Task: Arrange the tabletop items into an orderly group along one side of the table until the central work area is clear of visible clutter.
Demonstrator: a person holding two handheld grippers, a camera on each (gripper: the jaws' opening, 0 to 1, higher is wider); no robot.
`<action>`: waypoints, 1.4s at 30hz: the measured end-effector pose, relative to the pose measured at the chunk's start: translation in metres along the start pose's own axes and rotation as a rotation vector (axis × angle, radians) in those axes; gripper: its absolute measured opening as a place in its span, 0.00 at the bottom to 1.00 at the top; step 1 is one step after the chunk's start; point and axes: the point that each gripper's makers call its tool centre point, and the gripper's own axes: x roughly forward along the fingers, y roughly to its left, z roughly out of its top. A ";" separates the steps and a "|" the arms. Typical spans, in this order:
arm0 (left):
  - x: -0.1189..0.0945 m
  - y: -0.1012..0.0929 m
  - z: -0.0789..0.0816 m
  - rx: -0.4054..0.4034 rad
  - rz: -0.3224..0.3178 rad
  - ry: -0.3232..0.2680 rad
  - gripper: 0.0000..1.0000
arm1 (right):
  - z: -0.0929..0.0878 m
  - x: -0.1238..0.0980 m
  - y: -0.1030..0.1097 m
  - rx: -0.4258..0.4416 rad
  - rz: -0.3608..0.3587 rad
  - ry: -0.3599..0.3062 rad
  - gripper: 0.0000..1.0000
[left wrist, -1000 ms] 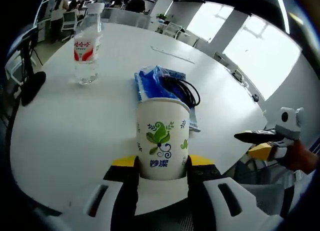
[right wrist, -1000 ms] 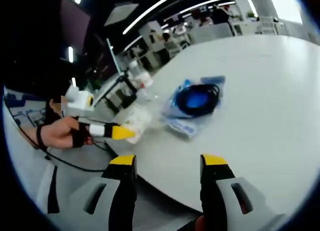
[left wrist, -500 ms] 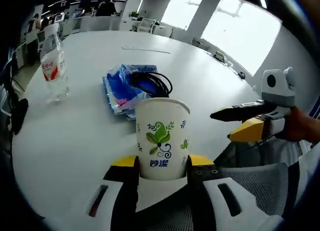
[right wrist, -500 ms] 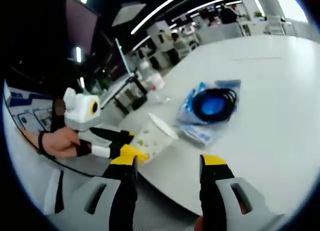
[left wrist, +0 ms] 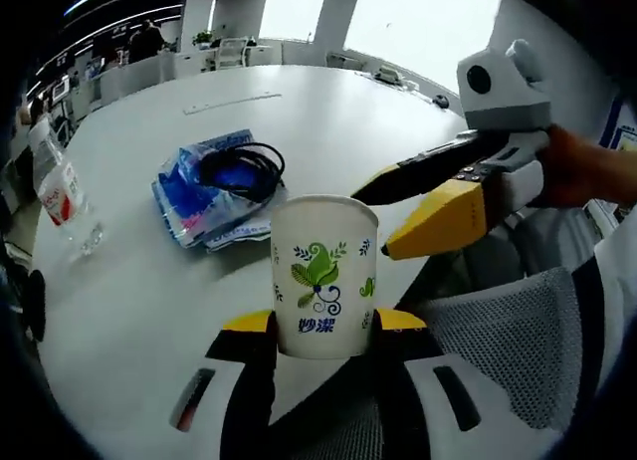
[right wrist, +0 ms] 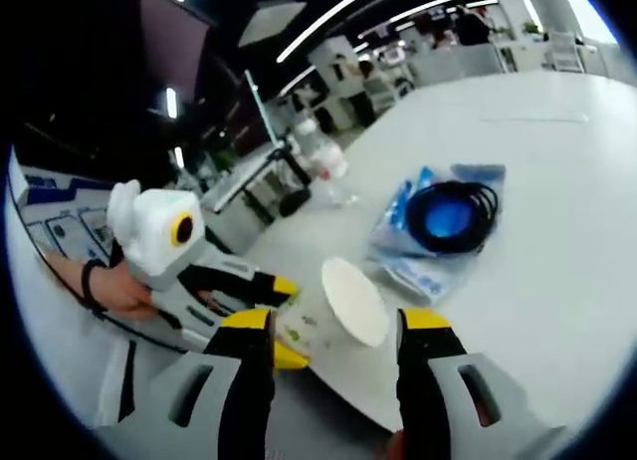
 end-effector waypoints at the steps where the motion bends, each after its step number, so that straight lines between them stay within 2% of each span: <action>1: 0.000 -0.002 0.000 0.013 -0.006 -0.001 0.37 | 0.000 0.001 0.001 0.004 0.005 -0.002 0.45; 12: -0.001 -0.009 0.000 0.122 -0.038 0.006 0.37 | -0.009 0.007 0.011 -0.004 0.067 0.051 0.40; 17: -0.003 -0.015 0.001 0.255 -0.061 0.019 0.37 | -0.011 0.009 0.018 -0.008 0.103 0.068 0.34; 22: -0.002 -0.020 0.005 0.259 -0.088 -0.003 0.37 | -0.015 0.009 0.021 -0.017 0.114 0.084 0.24; 26: -0.002 -0.023 0.003 0.290 -0.097 0.005 0.37 | -0.016 0.008 0.025 -0.001 0.134 0.077 0.18; 34: 0.000 -0.024 0.001 0.289 -0.102 0.018 0.37 | -0.014 0.006 0.034 0.020 0.154 0.048 0.07; 42: 0.001 -0.019 0.002 0.202 -0.085 0.004 0.38 | -0.009 0.006 0.031 0.056 0.136 0.016 0.03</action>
